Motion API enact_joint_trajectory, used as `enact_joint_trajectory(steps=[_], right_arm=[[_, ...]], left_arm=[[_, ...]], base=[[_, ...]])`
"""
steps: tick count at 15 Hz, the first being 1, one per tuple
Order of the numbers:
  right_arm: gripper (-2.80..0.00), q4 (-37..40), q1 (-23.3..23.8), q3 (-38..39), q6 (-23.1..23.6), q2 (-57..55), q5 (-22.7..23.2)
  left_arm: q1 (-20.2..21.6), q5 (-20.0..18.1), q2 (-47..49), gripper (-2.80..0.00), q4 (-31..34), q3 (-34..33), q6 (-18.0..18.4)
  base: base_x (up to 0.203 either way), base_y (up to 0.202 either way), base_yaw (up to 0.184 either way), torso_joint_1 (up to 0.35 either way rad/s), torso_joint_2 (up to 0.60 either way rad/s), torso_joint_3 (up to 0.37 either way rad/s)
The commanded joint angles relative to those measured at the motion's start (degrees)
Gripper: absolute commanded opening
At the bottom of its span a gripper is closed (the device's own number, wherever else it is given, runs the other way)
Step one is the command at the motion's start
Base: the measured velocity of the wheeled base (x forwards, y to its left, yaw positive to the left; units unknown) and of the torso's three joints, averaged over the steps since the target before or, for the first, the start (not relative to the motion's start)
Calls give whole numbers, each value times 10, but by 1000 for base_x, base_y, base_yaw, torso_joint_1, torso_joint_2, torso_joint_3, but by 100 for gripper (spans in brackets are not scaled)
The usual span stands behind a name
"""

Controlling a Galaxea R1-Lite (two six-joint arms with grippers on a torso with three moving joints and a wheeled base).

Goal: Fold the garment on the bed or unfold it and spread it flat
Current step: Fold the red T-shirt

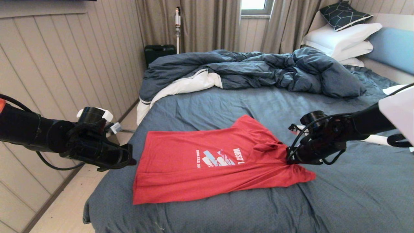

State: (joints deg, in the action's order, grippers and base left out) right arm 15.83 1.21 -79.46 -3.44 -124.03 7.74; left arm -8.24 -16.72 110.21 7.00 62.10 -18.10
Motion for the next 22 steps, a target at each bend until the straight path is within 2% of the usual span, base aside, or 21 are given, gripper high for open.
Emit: enact_joint_trajectory(steps=[1, 7, 8, 22], right_arm=[[-280, 1, 1, 2, -1, -1, 1], [-280, -1, 6, 4, -1, -13, 2], [-280, -2, 6, 5, -1, -13, 2], [-280, -3, 2, -7, -20, -11, -1]], left_arm=[[0, -1, 23, -280, -1, 4, 0], [0, 5, 93, -280, -32, 6, -1], [0, 6, 100, 0, -36, 7, 1], [0, 6, 77, 0, -56, -10, 2]], base=[[0, 0, 0, 0, 0, 0], [0, 0, 0, 0, 0, 0], [0, 0, 0, 0, 0, 0], [0, 0, 0, 0, 0, 0]])
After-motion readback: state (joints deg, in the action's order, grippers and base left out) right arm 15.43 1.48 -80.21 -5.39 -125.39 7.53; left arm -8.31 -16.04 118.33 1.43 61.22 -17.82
